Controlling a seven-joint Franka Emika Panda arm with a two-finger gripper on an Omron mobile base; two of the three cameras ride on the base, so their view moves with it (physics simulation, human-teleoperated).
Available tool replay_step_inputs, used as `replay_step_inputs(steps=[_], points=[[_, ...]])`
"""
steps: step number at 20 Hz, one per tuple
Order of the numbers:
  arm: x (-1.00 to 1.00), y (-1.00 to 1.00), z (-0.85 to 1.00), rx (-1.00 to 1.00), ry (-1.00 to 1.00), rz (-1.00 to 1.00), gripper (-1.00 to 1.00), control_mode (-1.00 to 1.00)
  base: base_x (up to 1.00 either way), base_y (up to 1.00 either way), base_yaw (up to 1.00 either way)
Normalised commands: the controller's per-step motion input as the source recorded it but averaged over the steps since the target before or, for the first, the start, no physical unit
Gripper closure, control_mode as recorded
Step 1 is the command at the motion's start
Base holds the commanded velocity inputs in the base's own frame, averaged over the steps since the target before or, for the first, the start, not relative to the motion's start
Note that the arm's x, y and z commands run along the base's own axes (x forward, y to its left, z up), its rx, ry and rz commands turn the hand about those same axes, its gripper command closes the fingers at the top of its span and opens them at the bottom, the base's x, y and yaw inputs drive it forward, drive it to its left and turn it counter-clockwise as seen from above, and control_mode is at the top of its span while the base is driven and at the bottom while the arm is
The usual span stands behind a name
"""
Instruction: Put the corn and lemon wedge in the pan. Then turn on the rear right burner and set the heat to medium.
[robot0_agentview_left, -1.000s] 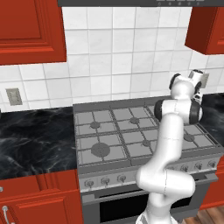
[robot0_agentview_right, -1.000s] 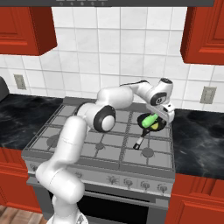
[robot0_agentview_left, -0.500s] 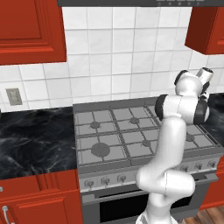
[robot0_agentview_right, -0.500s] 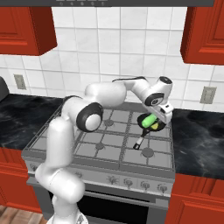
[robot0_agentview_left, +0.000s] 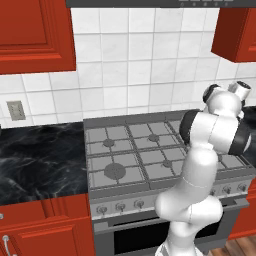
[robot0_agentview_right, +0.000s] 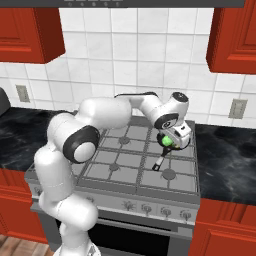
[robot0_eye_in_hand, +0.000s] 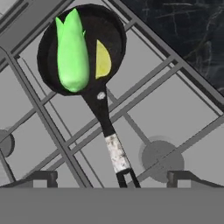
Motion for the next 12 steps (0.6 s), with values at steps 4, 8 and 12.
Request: replay_step_inputs(steps=[4, 8, 12], points=[[-0.58, 0.16, 0.00, 0.00, -0.02, 0.00, -1.00, -1.00, 0.00, 0.00, 0.00], [-0.42, 0.16, 0.01, -0.02, 0.00, 0.01, -1.00, -1.00, 0.00, 0.00, 0.00], [-0.37, 0.02, 0.07, -0.03, -0.02, 0.00, -1.00, -1.00, 0.00, 0.00, 0.00]])
